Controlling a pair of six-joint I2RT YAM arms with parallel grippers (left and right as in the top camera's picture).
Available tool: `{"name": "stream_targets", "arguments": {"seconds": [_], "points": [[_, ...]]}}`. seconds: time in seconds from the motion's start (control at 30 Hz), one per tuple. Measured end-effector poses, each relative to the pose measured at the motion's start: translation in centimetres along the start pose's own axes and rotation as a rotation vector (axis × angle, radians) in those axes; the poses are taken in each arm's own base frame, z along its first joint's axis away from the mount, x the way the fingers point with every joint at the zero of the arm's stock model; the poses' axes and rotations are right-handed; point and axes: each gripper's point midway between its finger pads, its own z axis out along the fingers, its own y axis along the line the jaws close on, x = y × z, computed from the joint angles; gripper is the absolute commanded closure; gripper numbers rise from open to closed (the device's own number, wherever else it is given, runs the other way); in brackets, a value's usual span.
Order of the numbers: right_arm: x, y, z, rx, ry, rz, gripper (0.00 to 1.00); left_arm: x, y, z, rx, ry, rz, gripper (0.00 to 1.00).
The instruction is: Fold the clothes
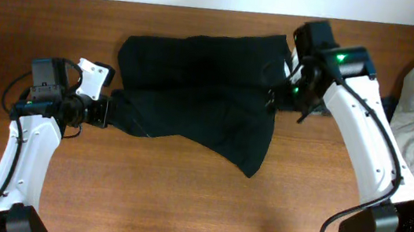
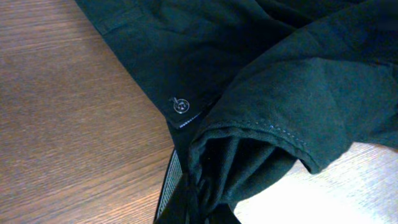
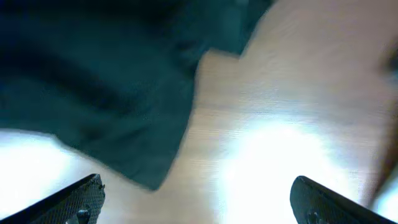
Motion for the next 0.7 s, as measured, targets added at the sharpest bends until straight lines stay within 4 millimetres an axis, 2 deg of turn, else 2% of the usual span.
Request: {"name": "stream_targets", "arguments": {"seconds": [0.07, 0.13, 0.27, 0.33, 0.37, 0.4, 0.5, 0.53, 0.63, 0.7], "points": [[2.3, 1.0, 3.1, -0.073, 0.088, 0.016, 0.01, 0.0, 0.0, 0.0, -0.001, 0.0, 0.0, 0.98], [3.6, 1.6, 5.7, -0.121, 0.126, 0.024, 0.01, 0.0, 0.1, 0.0, -0.003, -0.001, 0.001, 0.98], [4.4, 2.6, 9.6, -0.27, 0.104, -0.037, 0.02, 0.0, 0.0, 0.0, -0.003, 0.001, 0.0, 0.98], [3.2, 2.8, 10.4, -0.336, 0.033, -0.07, 0.12, 0.0, 0.0, 0.0, -0.003, 0.001, 0.001, 0.97], [2.3, 2.8, 10.7, -0.371, -0.017, -0.082, 0.23, 0.0, 0.1, 0.0, -0.003, 0.0, 0.001, 0.97], [1.6, 2.6, 10.7, -0.405, -0.054, -0.088, 0.29, 0.0, 0.0, 0.0, -0.002, 0.001, 0.0, 0.97], [0.1, 2.8, 10.2, -0.466, -0.122, -0.106, 0.39, 0.0, 0.0, 0.0, -0.003, 0.001, 0.0, 0.97], [0.3, 3.4, 10.1, -0.482, -0.121, -0.123, 0.47, 0.0, 0.0, 0.0, -0.003, 0.001, 0.0, 0.97], [2.1, 6.3, 10.4, -0.475, -0.069, -0.207, 0.96, 0.0, 0.0, 0.0, -0.003, 0.001, -0.001, 0.97], [3.4, 7.7, 11.0, -0.408, -0.034, -0.266, 0.96, 0.0, 0.0, 0.0, -0.002, 0.002, -0.001, 0.97]]}}
